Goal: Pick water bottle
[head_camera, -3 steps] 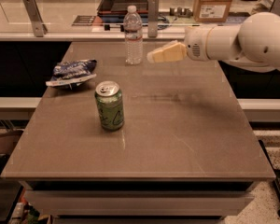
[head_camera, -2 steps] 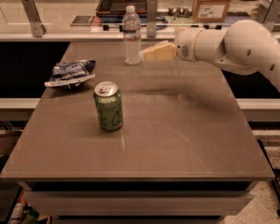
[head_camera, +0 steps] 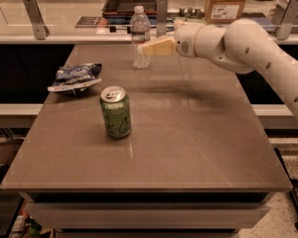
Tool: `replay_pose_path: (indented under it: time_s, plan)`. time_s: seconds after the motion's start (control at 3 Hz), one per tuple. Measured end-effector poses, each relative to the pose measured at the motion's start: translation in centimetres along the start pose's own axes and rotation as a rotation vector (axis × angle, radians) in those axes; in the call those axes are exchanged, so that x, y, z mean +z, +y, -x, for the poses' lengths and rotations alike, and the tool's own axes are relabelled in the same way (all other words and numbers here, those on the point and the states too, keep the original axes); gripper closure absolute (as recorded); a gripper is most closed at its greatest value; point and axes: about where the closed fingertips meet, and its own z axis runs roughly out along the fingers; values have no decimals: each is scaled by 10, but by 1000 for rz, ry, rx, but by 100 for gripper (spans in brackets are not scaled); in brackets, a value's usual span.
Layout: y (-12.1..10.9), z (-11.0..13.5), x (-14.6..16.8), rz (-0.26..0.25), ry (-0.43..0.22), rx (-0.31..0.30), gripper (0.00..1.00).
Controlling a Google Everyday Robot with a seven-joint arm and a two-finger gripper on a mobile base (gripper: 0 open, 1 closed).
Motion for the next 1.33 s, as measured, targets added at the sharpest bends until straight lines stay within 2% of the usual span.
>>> replay_pose_path:
  time_s: [0.67, 1.0, 1.33]
  plan:
    - [-5, 17, 43, 79, -41, -23, 0]
    - [-4, 18, 63, 118, -49, -16, 18]
    - [-1, 15, 81, 153, -52, -9, 42]
